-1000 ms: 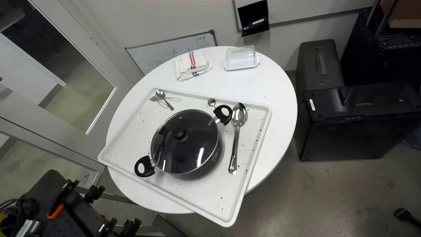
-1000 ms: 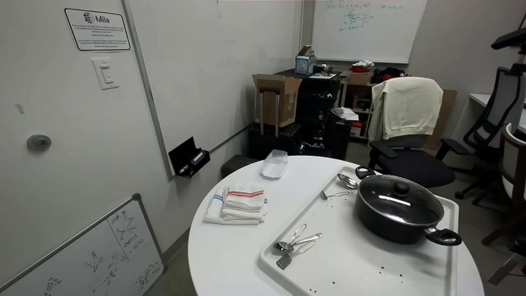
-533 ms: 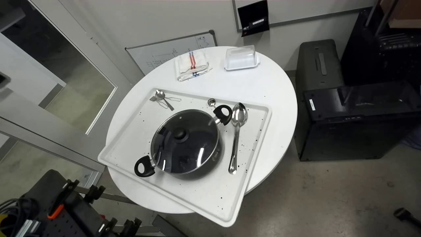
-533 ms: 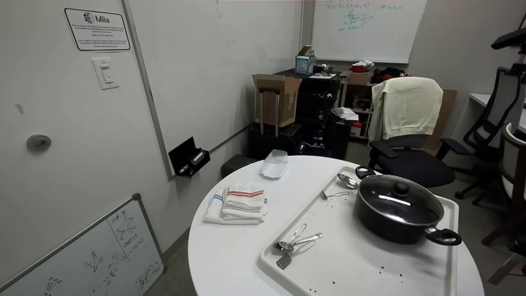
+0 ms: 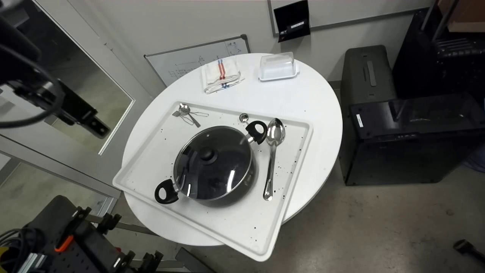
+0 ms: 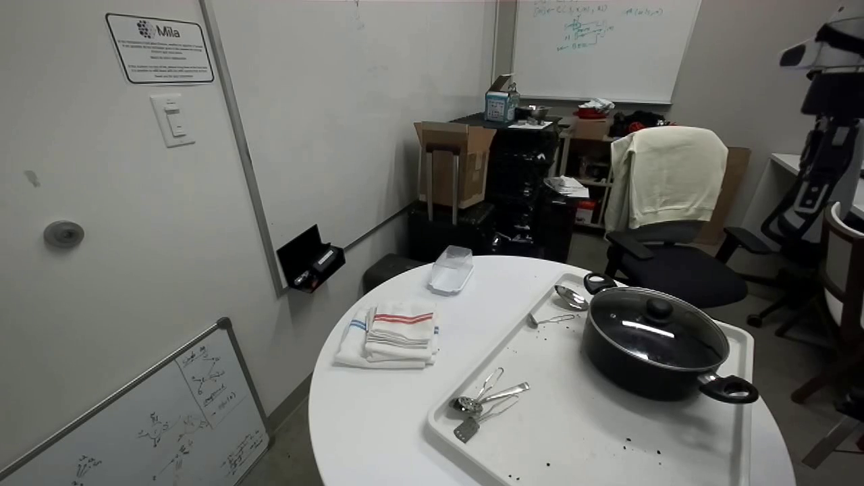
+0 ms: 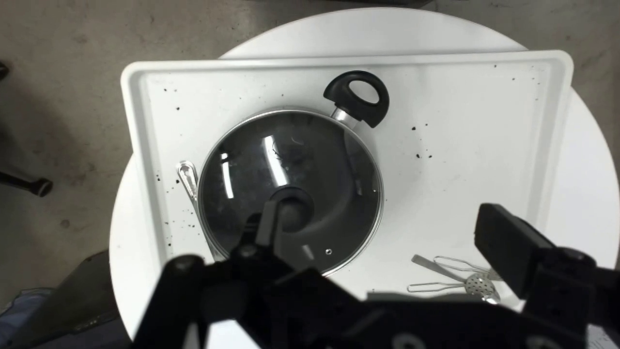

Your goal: Take the lid off the pot

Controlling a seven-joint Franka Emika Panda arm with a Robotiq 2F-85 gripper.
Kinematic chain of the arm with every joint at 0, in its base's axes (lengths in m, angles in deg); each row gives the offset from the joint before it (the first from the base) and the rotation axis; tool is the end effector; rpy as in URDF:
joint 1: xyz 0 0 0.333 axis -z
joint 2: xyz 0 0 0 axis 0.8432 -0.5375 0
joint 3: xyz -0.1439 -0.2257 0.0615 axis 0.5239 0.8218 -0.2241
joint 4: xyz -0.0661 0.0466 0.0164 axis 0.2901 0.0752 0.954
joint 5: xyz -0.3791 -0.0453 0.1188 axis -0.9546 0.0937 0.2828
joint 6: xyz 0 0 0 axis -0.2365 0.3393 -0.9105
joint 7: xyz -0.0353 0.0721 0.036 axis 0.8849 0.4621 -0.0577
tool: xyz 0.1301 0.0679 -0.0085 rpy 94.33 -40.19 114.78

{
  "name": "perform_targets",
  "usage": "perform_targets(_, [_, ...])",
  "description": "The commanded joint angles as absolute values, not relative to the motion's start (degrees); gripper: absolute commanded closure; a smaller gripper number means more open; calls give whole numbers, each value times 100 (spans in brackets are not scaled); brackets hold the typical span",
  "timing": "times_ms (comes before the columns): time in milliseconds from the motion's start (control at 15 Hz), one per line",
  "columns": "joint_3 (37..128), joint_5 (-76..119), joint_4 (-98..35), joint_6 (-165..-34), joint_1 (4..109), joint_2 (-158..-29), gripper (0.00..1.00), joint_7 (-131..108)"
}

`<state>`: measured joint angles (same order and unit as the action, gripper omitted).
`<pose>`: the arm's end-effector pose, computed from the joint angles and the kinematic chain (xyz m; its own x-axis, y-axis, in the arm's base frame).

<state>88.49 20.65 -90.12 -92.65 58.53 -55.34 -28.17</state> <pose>0.4067 -0.0767 0.2832 0.9974 0.0671 -0.0258 0.0665 -0.9975 -0.0235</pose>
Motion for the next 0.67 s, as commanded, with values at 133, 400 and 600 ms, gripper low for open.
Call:
perform_targets(133, [8861,2346,-8621,-10162,5960,-6882,0,-3150])
perform_targets(400, [8774,2423,-8341,-10660,6042,-7671,0,-3152])
perform_targets(600, [8701,2399,-8115,-10936,6125,-8186,0,-3097])
